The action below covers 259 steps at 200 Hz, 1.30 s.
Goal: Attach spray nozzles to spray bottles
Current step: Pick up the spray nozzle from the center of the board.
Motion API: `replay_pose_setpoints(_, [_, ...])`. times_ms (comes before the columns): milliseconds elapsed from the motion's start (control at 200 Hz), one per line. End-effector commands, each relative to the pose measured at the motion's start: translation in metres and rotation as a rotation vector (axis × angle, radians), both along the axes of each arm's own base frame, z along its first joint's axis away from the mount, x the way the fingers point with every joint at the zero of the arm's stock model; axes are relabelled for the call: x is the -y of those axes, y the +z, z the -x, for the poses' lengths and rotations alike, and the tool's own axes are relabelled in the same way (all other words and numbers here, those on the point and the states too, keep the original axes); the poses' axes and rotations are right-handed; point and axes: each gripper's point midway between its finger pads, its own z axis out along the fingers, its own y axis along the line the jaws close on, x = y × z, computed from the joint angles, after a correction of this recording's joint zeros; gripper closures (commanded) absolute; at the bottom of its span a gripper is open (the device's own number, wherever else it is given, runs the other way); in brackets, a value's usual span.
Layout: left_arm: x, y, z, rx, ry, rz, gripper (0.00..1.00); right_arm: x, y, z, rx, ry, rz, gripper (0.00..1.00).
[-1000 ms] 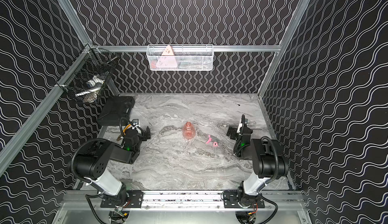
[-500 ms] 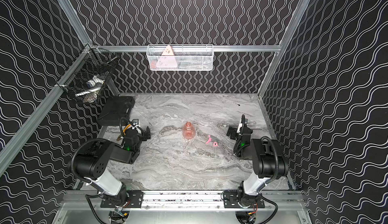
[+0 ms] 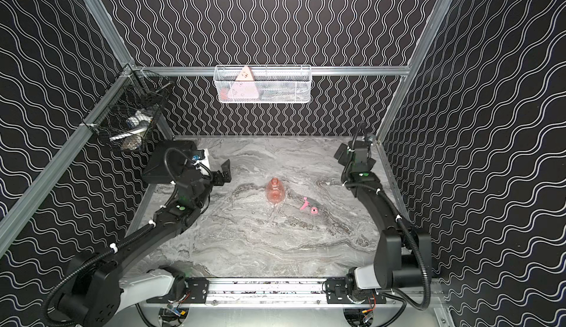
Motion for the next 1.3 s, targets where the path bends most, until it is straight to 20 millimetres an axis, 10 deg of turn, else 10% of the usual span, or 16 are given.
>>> replay_pose_setpoints(0, [0.001,-0.052,0.020,-0.287,0.013,0.077,0.01,-0.039,-0.064,0.044,-0.339,0.106,-0.308,0.00])
replay_pose_setpoints(195, [-0.002,-0.056,0.037,-0.229,0.052,0.266,0.01,-0.118,-0.087,0.074,-0.521,0.330,-0.230,0.19])
replay_pose_setpoints(400, [0.012,-0.057,0.032,-0.270,-0.005,0.333,0.01,-0.156,-0.131,0.111,-0.702,0.436,-0.159,0.30])
replay_pose_setpoints(761, [0.018,-0.093,0.038,-0.353,-0.016,0.353,0.01,-0.163,-0.179,0.142,-0.814,0.459,-0.120,0.43])
replay_pose_setpoints(1291, [0.017,-0.085,0.040,-0.278,-0.042,0.334,0.01,-0.176,-0.200,0.128,-0.827,0.502,-0.139,0.56])
